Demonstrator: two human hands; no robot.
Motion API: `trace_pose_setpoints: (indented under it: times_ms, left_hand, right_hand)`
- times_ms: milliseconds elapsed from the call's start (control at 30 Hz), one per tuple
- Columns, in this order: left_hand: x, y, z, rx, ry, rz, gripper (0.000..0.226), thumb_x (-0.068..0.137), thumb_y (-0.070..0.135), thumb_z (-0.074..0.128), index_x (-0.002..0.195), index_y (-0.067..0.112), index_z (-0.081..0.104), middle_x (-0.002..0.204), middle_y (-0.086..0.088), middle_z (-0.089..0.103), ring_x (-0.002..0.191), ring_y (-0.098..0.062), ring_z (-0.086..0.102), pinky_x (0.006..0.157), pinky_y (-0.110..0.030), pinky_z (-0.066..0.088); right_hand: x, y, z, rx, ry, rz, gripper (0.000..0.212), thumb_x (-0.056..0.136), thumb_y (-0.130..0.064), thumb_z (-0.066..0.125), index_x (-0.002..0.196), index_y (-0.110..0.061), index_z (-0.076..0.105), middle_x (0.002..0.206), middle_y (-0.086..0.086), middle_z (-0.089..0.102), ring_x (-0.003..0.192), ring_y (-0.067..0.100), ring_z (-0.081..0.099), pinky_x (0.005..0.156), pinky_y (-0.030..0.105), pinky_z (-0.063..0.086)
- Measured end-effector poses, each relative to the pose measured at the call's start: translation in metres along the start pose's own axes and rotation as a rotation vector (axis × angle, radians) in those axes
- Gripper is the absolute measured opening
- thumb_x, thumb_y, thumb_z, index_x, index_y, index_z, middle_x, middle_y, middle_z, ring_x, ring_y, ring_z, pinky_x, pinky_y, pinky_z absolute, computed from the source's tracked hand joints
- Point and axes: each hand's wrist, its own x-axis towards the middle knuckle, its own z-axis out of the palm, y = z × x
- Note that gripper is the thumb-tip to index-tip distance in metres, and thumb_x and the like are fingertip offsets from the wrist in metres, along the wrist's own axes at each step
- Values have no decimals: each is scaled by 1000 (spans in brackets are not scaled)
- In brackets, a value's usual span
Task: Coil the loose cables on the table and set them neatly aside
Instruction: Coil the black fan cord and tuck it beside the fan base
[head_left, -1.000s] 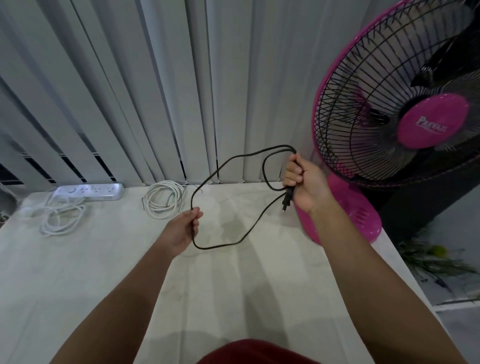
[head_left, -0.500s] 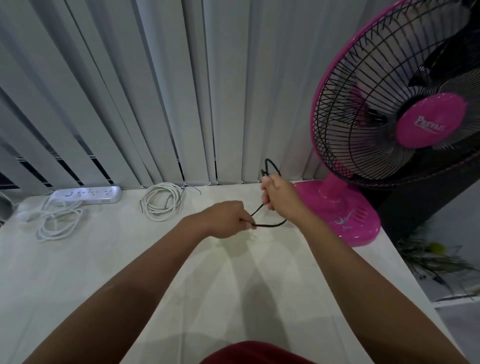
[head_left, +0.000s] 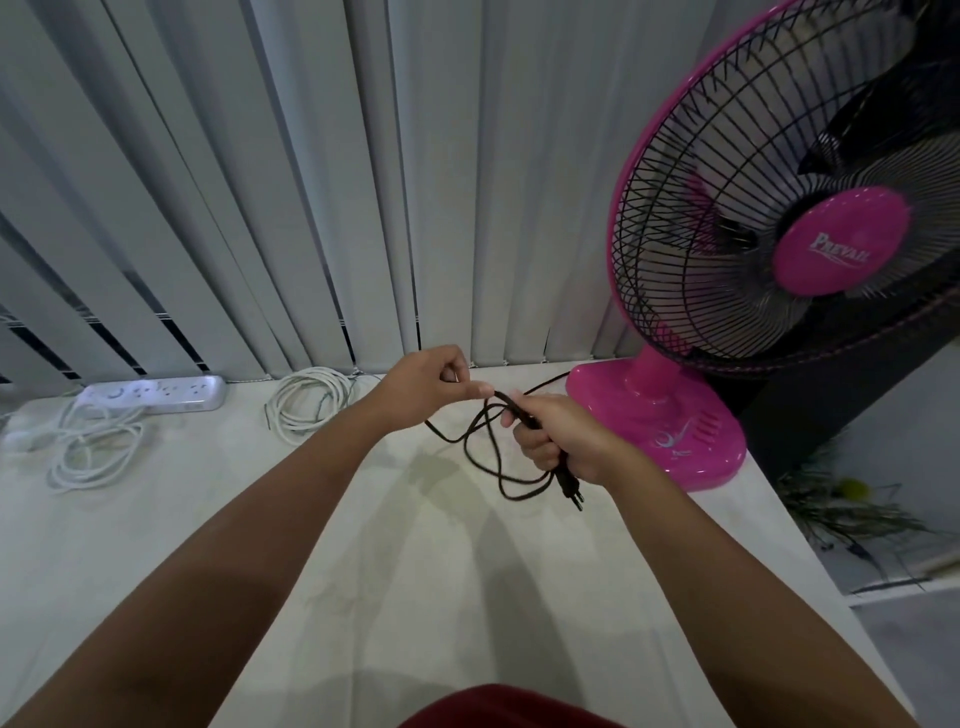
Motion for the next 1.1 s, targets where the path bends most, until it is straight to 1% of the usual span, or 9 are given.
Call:
trace_pose_setpoints:
  times_ms: [200, 300, 400, 533, 633, 733, 800, 867, 1100]
  left_hand:
    - [16, 10, 20, 15, -126, -6, 66, 82, 76, 40, 59, 16, 54, 51, 7, 47, 45, -7, 40, 54, -26, 34]
    - [25, 14, 36, -314, -226, -96, 73, 84, 77, 29, 56, 16, 58, 61, -11, 56, 56, -20, 49, 59, -31, 38]
    - [36, 11, 56, -564, -249, -212, 78, 91, 70, 24, 52, 12, 58, 59, -13, 64, 56, -28, 61, 62, -31, 47]
    - [42, -4, 91, -675, -244, -270, 80, 91, 70, 15, 57, 10, 56, 65, -16, 72, 65, -24, 72, 62, -16, 53]
    - [38, -15, 127, -613, -249, -291, 61, 99, 53, 20, 71, 12, 55, 73, -14, 70, 62, -14, 66, 64, -18, 49]
    - [32, -31, 153, -202, -299, -167, 12, 96, 26, 49, 97, 14, 50, 94, -7, 69, 78, -19, 65, 77, -26, 48]
    - [29, -42, 156, 186, -330, 31, 26, 88, 10, 48, 113, 17, 48, 96, 2, 69, 86, -21, 66, 83, -31, 42]
    - [30, -46, 154, 374, -345, 203, 46, 79, -1, 43, 120, 19, 51, 99, 4, 66, 94, -18, 64, 84, -32, 39]
    - [61, -40, 131, 559, -346, 483, 53, 87, -1, 41, 132, 24, 55, 115, -6, 63, 101, -28, 55, 82, -39, 44]
  right_hand:
    - [-16, -6, -18, 536, -273, 5, 31, 93, -37, 48, 72, -15, 56, 41, -11, 19, 27, 2, 18, 26, 15, 18]
    - [-21, -11, -28, 705, -307, -89, 34, 95, -34, 42, 70, -14, 56, 43, -9, 16, 29, 5, 13, 28, 14, 16]
    - [-23, -14, -39, 906, -311, -187, 32, 95, -31, 39, 72, -13, 53, 43, -8, 17, 31, 6, 15, 31, 14, 17]
    - [-10, -17, -49, 1130, -53, -329, 34, 97, -27, 35, 69, -13, 49, 43, -8, 19, 34, 5, 13, 36, 14, 17]
    - [12, -17, -50, 1183, 227, -386, 38, 102, -29, 31, 69, -16, 47, 41, -8, 29, 32, 4, 23, 36, 16, 21]
    - [34, -18, -49, 1043, 493, -476, 35, 102, -30, 32, 72, -18, 45, 46, -7, 32, 37, 7, 29, 38, 19, 26]
    - [49, -17, -47, 838, 655, -504, 32, 102, -29, 35, 74, -18, 45, 47, -6, 36, 38, 10, 33, 39, 21, 30]
    - [62, -13, -45, 490, 808, -501, 27, 103, -27, 36, 78, -17, 42, 51, -4, 38, 39, 12, 35, 40, 21, 32]
    - [85, 16, -43, -611, 855, -283, 22, 101, -39, 31, 94, -18, 31, 65, -1, 44, 60, 22, 48, 60, 40, 42]
